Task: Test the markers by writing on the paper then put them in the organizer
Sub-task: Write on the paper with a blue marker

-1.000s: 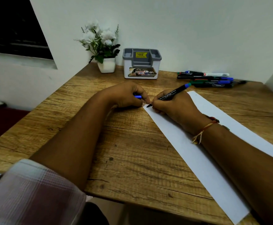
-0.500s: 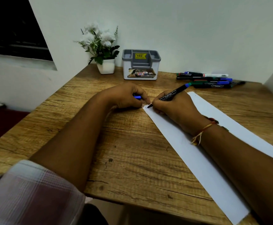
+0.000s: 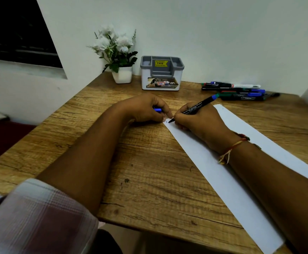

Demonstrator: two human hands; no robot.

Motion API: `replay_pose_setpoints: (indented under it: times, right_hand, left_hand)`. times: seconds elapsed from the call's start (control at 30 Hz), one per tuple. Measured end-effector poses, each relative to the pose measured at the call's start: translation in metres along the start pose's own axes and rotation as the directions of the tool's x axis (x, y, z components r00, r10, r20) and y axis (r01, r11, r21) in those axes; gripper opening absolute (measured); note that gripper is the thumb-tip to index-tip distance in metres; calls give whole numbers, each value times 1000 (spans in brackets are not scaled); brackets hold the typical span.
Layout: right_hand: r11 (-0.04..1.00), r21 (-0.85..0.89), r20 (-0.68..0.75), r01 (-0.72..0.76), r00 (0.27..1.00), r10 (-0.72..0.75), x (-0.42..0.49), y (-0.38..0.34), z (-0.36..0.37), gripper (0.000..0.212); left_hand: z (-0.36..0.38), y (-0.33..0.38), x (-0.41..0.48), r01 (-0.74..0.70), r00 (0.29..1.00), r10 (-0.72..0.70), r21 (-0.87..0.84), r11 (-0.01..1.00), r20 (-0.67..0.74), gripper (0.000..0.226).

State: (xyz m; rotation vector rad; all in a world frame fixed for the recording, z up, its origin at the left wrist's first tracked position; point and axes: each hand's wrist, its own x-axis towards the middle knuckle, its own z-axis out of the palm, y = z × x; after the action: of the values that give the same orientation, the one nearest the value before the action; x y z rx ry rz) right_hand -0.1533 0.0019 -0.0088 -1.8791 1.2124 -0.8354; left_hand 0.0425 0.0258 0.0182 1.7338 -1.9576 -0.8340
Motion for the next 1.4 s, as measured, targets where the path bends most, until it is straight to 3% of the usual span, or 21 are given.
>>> replay_pose_setpoints:
  times: [0.17,0.37,1.4]
  right_hand:
    - [1000,22,-21,2,1000,-1,-1,-1,0,24]
    - [1000,-18,-34,14,999,-14,-1,-1,0,8]
    - [999,-29,-72,-37,997,35,-2,-3,-1,6]
  left_hand:
    - [0,0,0,10,1000,-10,0,1000,3,25]
    - [-1,2,0,16,1000,-16,4,1000,5,25]
    - [1,1,1,35,999,-35,-23,999,3,26]
